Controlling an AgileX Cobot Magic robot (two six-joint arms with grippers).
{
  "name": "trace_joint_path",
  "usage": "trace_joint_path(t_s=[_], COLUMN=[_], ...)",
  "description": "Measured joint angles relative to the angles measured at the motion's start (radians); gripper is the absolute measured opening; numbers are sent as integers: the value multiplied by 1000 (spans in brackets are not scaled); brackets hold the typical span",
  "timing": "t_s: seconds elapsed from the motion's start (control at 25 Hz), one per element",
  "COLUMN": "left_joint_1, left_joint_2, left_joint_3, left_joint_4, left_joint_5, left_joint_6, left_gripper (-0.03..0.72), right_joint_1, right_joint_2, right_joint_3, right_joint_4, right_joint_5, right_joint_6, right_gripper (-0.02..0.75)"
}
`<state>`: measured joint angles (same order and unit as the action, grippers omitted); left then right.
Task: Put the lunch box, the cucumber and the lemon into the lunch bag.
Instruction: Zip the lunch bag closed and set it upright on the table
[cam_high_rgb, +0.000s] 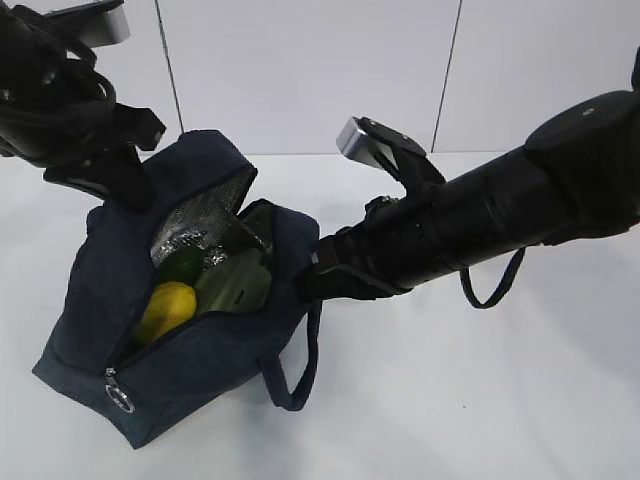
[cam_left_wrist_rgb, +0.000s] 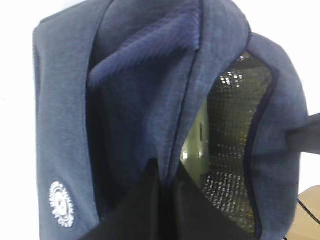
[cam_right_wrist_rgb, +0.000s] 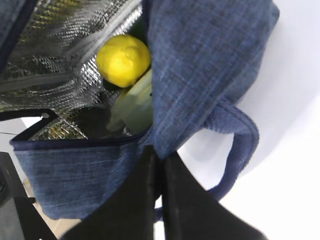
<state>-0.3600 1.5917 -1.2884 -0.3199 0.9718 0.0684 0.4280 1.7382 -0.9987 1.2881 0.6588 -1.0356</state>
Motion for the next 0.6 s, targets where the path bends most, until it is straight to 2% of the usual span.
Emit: trace_joint_path(t_s=[0.24, 0.6], left_joint_1=[-11, -28], left_joint_2=[0, 0], left_joint_3=[0, 0], left_joint_4=[2, 4], left_joint_5=[0, 23], left_joint_6=[0, 8], left_gripper=[-7, -7], right_joint_1=[0, 0], right_joint_2=[-55, -117], right_joint_3=[0, -48], right_joint_4=[-71, -330], right_joint_5=[-40, -85], right_joint_6=[11, 35], right_gripper=[8, 8])
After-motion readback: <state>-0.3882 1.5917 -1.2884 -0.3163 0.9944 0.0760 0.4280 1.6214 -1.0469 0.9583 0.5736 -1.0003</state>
